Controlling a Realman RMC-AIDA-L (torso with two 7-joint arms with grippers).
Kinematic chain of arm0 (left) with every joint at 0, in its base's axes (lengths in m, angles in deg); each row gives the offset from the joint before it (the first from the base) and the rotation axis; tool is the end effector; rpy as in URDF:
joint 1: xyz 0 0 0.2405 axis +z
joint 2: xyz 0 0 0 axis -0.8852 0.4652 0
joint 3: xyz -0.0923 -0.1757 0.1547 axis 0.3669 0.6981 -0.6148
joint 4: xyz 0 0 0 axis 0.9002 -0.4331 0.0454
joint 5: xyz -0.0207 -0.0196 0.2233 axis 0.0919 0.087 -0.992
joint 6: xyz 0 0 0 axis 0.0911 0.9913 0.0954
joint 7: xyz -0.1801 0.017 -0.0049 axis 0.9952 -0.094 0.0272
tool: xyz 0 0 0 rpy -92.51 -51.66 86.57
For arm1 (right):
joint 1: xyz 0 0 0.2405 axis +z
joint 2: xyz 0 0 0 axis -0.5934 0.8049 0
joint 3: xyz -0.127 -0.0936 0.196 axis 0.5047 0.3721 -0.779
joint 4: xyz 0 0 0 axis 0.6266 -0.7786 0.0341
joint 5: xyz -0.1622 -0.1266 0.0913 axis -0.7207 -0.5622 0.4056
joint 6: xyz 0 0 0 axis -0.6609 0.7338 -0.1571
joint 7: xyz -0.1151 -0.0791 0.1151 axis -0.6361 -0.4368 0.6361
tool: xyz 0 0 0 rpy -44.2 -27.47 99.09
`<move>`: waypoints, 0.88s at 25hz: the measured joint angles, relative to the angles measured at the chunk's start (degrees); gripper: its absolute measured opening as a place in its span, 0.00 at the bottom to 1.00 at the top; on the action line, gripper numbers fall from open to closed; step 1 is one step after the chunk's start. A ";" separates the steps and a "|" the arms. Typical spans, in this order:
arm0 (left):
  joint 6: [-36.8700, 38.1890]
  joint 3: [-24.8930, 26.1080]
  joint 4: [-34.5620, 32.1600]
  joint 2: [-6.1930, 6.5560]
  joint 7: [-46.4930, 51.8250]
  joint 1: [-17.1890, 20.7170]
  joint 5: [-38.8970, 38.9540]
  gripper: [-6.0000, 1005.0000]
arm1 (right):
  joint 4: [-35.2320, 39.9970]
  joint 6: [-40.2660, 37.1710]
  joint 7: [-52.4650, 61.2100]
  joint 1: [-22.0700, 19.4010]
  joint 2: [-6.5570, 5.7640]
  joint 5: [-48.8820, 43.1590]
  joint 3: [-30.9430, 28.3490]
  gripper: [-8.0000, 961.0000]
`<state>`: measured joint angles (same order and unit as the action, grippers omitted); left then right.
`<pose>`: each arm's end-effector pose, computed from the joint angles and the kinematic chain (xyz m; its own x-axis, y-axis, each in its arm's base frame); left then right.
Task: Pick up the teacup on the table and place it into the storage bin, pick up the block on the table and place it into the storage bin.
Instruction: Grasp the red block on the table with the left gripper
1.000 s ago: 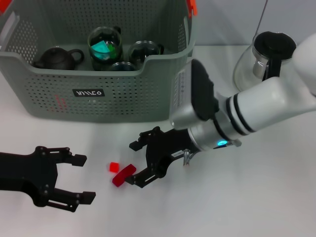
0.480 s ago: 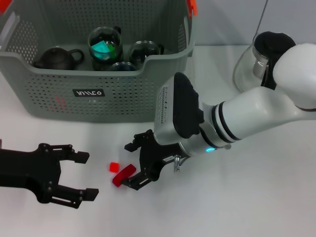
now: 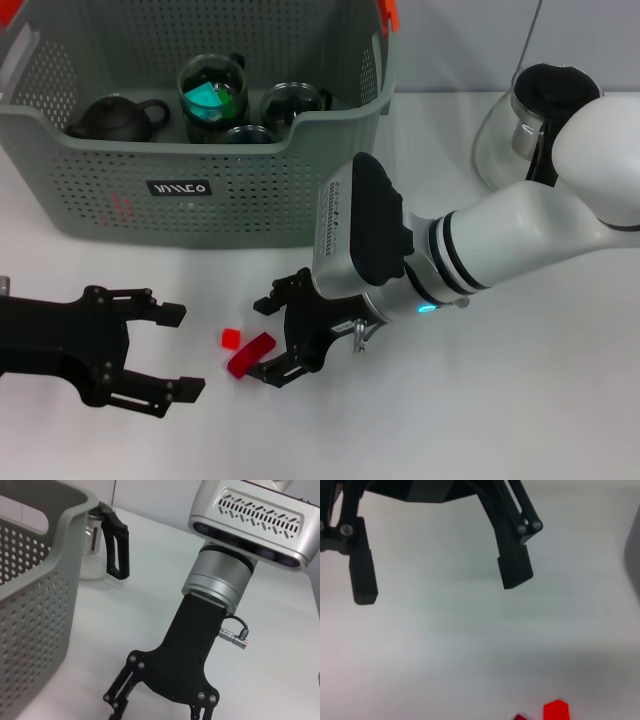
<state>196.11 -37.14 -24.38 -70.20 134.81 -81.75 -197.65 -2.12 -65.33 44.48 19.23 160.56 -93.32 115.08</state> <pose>-0.2659 0.2845 0.0253 0.8928 0.3813 0.2397 0.4132 -0.9052 -0.0990 0.1360 0.3631 -0.2101 1.0000 -0.0067 0.0067 -0.0064 -0.9988 -0.0490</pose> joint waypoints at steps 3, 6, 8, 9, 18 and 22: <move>-0.13 -0.04 0.00 0.00 0.01 -0.05 0.00 0.93 | 0.00 0.33 0.02 -0.06 0.00 1.02 1.34 0.85; -0.19 -0.06 0.02 0.00 0.02 -0.05 0.00 0.93 | 0.00 1.44 0.03 -0.11 0.00 2.30 3.06 0.76; -0.21 -0.07 0.10 -0.03 0.04 -0.04 0.00 0.93 | 0.05 1.78 0.04 -0.27 0.00 2.69 3.28 0.70; -0.21 -0.05 0.14 -0.04 0.06 -0.04 0.00 0.93 | 0.28 1.81 0.03 -0.43 0.00 2.95 3.31 0.67; -0.19 0.33 0.12 0.25 0.04 -0.34 0.00 0.93 | 7.16 0.46 -0.38 -5.40 -1.32 3.59 0.58 0.67; -0.21 0.22 0.12 0.49 0.08 -0.93 -0.16 0.93 | 8.40 -4.00 -0.48 -7.58 -2.11 3.13 -4.67 0.67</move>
<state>195.90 -36.92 -24.26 -69.70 134.89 -82.68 -197.81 6.28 -69.32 44.00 11.65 158.45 -90.19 110.40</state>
